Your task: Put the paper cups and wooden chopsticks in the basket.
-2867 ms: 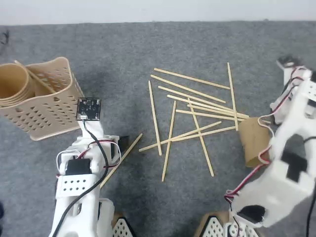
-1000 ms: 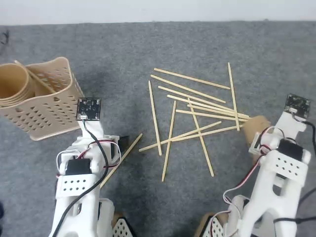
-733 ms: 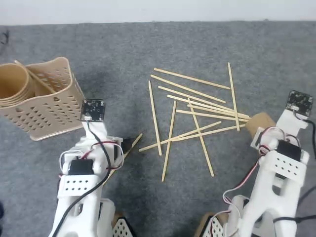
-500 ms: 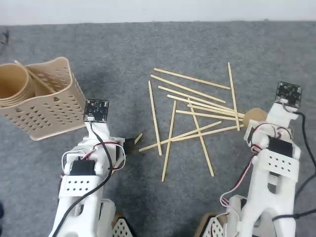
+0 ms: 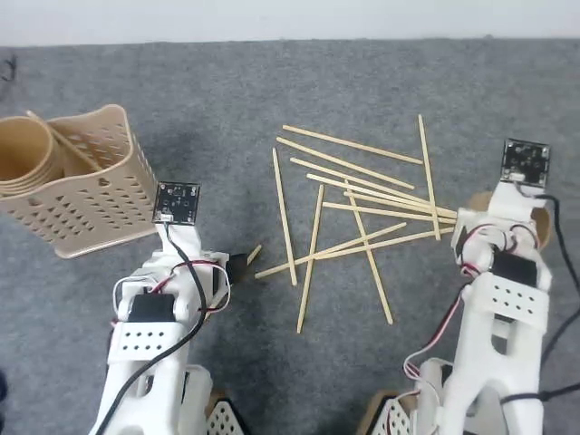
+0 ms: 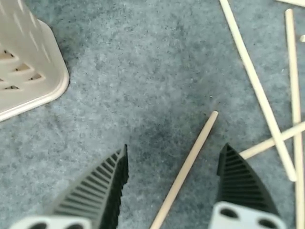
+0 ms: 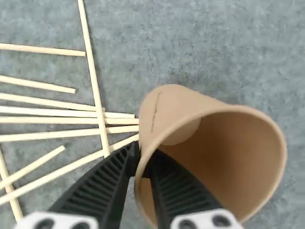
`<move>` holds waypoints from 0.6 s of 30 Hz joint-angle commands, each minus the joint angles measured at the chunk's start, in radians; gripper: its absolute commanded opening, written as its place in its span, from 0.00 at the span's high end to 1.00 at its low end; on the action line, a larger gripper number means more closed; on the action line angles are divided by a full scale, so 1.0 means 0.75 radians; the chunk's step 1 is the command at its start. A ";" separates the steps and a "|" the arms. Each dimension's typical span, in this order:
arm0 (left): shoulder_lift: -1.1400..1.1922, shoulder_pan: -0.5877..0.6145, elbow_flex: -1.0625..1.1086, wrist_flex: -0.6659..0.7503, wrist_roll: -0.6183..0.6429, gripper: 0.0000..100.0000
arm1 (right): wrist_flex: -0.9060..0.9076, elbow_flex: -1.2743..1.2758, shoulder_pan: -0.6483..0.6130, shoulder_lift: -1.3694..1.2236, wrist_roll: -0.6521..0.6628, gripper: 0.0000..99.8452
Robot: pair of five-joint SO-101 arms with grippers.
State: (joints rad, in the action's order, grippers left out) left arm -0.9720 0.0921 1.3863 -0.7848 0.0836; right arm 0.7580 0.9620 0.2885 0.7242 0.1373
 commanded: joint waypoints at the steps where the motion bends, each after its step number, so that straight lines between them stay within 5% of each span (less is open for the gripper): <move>1: -0.006 -0.010 -0.013 0.031 0.000 0.71 | 0.185 -0.231 -0.015 0.028 0.115 0.99; 7: -0.006 -0.008 -0.013 0.029 0.000 0.71 | 0.609 -0.601 -0.105 0.011 0.446 0.99; 14: -0.008 -0.006 -0.013 0.029 0.000 0.71 | 1.118 -0.781 -0.533 0.021 0.962 0.99; 18: -0.008 -0.006 -0.013 0.029 0.000 0.71 | 1.233 -0.779 -0.758 0.026 1.056 0.99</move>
State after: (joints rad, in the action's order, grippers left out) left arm -0.9720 0.0921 1.3863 -0.7848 0.0836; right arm 1.6280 0.4296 -0.1718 0.7242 0.8784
